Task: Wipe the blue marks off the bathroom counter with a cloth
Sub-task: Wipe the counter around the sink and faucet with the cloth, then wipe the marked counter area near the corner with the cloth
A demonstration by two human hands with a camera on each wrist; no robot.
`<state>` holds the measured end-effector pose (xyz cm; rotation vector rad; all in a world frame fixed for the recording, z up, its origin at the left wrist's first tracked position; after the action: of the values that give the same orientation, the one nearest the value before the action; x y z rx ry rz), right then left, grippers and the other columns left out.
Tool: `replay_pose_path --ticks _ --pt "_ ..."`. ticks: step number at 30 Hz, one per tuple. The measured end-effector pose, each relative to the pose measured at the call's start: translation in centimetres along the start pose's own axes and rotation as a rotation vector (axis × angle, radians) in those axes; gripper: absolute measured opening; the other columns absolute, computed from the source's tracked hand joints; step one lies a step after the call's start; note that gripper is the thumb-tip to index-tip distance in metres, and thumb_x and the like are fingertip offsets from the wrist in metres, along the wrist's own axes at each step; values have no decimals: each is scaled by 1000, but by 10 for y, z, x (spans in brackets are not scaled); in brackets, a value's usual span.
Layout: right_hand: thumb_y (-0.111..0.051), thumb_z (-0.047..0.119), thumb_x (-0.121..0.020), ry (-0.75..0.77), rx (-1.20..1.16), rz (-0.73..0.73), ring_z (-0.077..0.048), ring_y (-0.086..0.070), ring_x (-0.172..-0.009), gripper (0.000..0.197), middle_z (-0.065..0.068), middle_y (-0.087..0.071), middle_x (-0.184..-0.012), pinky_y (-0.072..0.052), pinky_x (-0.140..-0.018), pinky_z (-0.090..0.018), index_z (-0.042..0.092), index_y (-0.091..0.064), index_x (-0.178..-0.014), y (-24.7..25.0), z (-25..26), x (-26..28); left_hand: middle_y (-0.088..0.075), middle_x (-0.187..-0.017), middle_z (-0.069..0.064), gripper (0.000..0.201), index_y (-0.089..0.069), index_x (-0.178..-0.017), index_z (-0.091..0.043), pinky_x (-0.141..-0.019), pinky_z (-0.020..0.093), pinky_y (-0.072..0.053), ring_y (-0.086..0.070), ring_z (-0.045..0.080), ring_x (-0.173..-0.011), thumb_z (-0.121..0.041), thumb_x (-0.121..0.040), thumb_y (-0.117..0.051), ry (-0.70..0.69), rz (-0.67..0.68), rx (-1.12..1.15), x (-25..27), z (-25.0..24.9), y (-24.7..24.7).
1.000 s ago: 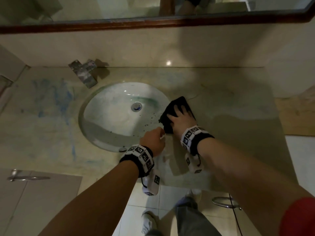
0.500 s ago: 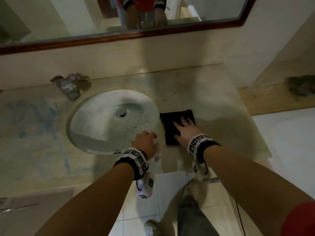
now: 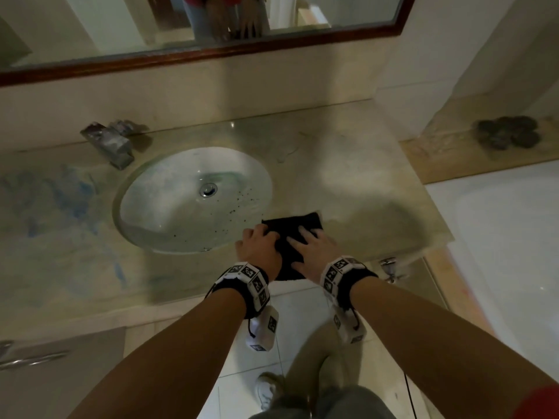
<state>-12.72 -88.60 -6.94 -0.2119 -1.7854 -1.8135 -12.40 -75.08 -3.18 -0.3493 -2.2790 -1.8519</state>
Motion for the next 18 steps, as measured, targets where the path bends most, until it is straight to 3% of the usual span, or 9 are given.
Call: replay_pose_path --ticks 3,6,8,12,18 --pt "-45 40 -99 79 -183 -56 -25 -15 -147 62 1 -14 -162 -20 -119 -38 29 -19 -155 11 -14 4 -41 -140 0 41 -54 -128 -31 -101 44 -33 -33 31 -127 -32 -88 -48 -35 -76 -36 0 -19 -1" --pt "-44 26 -98 94 -390 -140 -22 -23 -145 59 -2 -23 -160 -23 -118 -34 19 -25 -154 22 -40 6 -44 -136 2 42 -49 -133 -30 -99 44 -35 -37 31 -123 -33 -90 -46 -45 -50 -24 -3 -42 -11" --pt "-44 29 -95 55 -361 -172 -26 -25 -144 61 -2 -24 -160 -28 -116 -37 22 -26 -153 22 -62 9 -41 -138 2 44 -46 -135 -31 -100 45 -35 -35 31 -124 -34 -91 -48 -27 -17 -28 -4 -54 -20" --pt "-46 31 -96 9 -257 -124 -28 -18 -146 61 -4 -20 -161 -25 -117 -40 23 -24 -152 14 -96 16 -27 -150 5 56 -31 -145 -35 -107 52 -31 -24 33 -135 -39 -92 -51 49 59 -17 -4 -72 -36" --pt "-55 26 -93 31 -172 -120 -27 -19 -146 67 -5 -20 -161 -28 -116 -40 23 -26 -152 2 -107 22 -14 -155 9 63 -19 -149 -38 -111 57 -26 -13 36 -141 -39 -95 -50 103 126 -94 -2 -82 -47"
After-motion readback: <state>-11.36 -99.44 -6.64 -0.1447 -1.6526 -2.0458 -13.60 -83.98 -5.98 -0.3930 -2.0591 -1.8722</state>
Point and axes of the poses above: each hand's wrist, its own x-axis away from the middle knuckle, its own y-axis out of the back of the hand, z = x × y, the point moved 6 cm from there along -x, towards the middle knuckle
